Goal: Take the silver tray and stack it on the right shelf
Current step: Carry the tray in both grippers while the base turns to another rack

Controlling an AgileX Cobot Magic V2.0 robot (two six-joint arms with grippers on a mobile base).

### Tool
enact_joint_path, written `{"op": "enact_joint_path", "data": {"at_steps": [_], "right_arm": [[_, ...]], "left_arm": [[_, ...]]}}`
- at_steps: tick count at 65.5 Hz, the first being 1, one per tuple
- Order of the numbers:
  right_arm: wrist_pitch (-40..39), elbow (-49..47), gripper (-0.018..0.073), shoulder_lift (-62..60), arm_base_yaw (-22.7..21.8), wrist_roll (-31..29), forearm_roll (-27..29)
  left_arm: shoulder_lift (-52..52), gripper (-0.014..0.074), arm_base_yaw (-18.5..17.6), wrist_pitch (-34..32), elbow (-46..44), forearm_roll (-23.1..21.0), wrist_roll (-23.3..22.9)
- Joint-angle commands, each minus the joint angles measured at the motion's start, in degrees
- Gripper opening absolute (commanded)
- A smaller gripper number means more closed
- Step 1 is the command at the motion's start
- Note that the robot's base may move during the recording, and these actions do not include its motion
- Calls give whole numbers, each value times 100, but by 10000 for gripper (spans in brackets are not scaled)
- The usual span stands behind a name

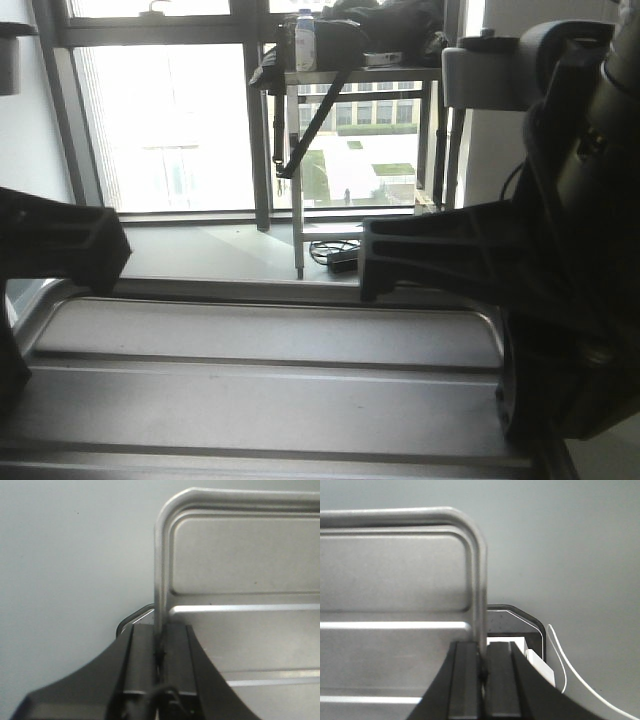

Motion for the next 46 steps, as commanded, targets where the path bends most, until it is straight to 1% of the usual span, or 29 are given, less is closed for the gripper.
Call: {"op": "enact_joint_path", "data": {"at_steps": [1, 46], "right_arm": [[-111, -137, 69, -186, 15, -5, -243], [-111, -137, 69, -186, 15, -5, -243]], "left_arm": [[-132, -100, -48, -30, -120, 83, 61], [-132, -100, -48, -30, -120, 83, 61]]}}
